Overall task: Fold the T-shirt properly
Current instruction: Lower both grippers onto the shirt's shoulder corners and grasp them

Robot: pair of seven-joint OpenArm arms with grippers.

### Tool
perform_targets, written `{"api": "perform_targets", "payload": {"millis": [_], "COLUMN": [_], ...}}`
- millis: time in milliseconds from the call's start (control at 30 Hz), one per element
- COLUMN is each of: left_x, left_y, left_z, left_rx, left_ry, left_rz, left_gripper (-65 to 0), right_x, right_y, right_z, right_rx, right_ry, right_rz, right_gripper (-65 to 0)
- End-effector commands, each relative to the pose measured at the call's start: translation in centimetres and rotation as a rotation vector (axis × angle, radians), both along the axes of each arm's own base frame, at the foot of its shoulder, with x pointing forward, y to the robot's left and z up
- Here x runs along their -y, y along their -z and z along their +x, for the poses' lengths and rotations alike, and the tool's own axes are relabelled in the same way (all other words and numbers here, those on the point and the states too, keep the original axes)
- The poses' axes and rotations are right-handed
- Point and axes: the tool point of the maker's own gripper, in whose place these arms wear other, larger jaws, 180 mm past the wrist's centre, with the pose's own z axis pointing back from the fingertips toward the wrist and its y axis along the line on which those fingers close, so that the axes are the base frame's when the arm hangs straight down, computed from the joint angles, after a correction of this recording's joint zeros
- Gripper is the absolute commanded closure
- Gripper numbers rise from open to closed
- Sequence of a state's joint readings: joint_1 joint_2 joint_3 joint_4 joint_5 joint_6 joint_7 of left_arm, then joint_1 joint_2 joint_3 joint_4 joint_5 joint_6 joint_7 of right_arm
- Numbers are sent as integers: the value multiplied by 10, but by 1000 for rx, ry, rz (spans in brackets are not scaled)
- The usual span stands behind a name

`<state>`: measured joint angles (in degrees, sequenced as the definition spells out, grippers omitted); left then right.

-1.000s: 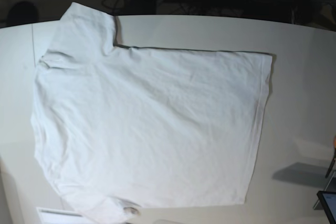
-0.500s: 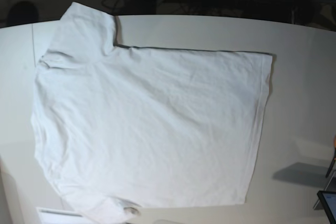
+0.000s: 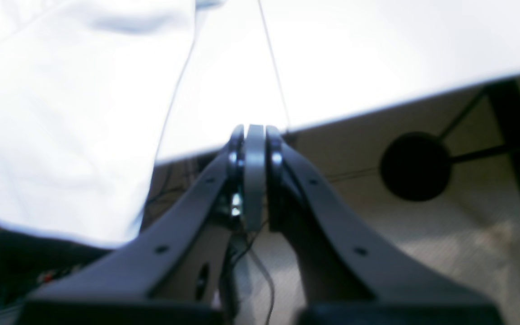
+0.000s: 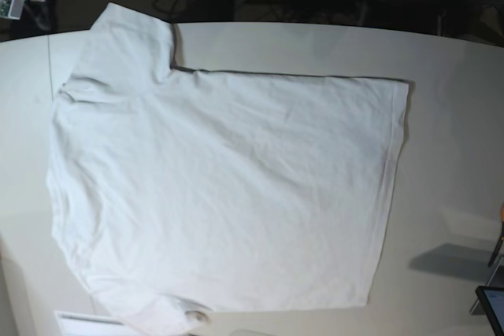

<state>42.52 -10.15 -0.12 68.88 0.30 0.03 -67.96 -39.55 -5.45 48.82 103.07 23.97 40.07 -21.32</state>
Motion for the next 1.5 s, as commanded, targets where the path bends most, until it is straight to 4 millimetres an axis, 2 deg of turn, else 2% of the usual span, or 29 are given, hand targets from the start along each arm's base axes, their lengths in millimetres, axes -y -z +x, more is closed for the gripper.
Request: {"api": "perform_targets", "payload": {"millis": [0, 167, 267, 367, 500, 733, 867, 967, 1067, 1133, 1333, 1400, 1467], "left_x": [-4, -37, -46, -51, -58, -59, -62, -66, -68, -69, -74, -75, -75], "left_y": [-12, -36, -49, -54, -53, -51, -47, -40, -35, -33, -26, -25, -25], "left_z": [4, 30, 37, 40, 43, 43, 42, 38, 35, 34, 36, 37, 37], "left_rx": [22, 2, -16, -32, -53, -61, -69, -89, -104, -110, -117, -117, -115], "left_ry": [-14, -185, -187, -175, -145, -144, -157, -168, -173, -178, -191, -193, -192], "left_rz": [0, -108, -142, -124, -90, -85, -85, -78, -72, -71, -65, -65, -65], "left_gripper": [0, 0, 0, 0, 0, 0, 0, 0, 0, 0, 0, 0, 0], "right_x": [12, 25, 23, 24, 24, 14, 10, 2, -2, -10, -63, -69, -67], "right_y": [-18, -30, -31, -26, -17, -9, -9, -15, -15, -13, -9, -19, -22], "right_z": [8, 26, 31, 33, 33, 47, 56, 63, 63, 63, 90, 108, 114], "right_rx": [44, 7, -31, -84, -164, -219, -195, -138, -136, -149, -140, -69, -58], "right_ry": [7, 21, 5, -7, -6, -22, -47, -65, -77, -97, -281, -306, -318], "right_rz": [-45, -91, -98, -93, -70, 3, 62, 114, 141, 170, 225, 218, 200], "right_gripper": [-51, -177, -247, -287, -297, -299, -306, -351, -364, -364, -360, -360, -360]}}
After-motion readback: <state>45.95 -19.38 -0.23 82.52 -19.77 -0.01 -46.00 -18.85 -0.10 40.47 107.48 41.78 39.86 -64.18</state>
